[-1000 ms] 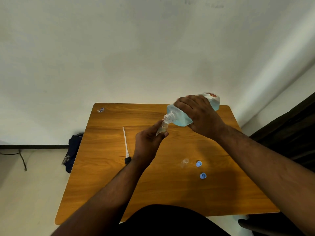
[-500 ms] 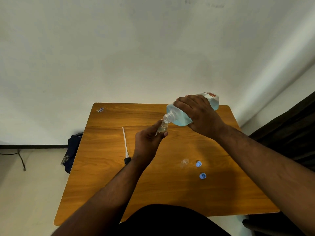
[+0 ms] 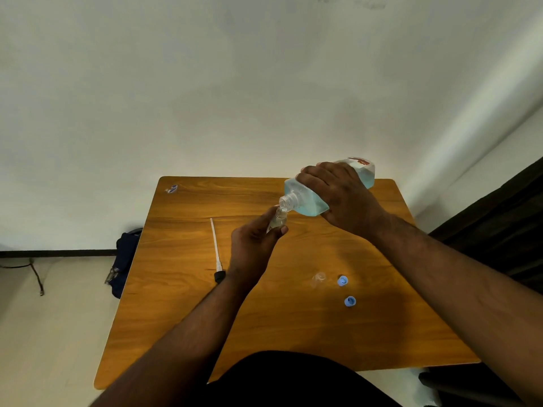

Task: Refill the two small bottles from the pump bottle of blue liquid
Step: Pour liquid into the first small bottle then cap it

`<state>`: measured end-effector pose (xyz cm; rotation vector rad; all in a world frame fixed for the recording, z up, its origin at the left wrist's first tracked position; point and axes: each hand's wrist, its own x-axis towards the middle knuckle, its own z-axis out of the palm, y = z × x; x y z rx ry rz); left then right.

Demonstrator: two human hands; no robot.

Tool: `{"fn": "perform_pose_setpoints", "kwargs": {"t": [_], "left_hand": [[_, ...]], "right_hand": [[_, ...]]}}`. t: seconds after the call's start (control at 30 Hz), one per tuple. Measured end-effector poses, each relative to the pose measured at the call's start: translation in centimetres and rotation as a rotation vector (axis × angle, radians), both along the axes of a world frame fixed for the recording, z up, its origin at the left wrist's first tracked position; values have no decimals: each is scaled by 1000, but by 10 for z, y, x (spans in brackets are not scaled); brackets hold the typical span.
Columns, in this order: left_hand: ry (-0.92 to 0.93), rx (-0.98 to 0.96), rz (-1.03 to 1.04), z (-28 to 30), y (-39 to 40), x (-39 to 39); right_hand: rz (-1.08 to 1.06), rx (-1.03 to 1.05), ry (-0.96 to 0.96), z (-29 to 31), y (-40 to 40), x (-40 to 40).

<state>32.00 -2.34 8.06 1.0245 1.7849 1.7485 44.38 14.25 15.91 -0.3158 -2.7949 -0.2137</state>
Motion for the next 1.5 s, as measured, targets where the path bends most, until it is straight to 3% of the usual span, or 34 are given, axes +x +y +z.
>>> {"fn": "perform_pose_setpoints", "kwargs": {"t": [0.8,1.5], "left_hand": [[74,18,-31,2,-1,3],[49,33,-41,7,-2,11]], "right_hand": [[-28,-127,45,-7,-3,8],[-17,-50,9,-2,-3,13]]}}
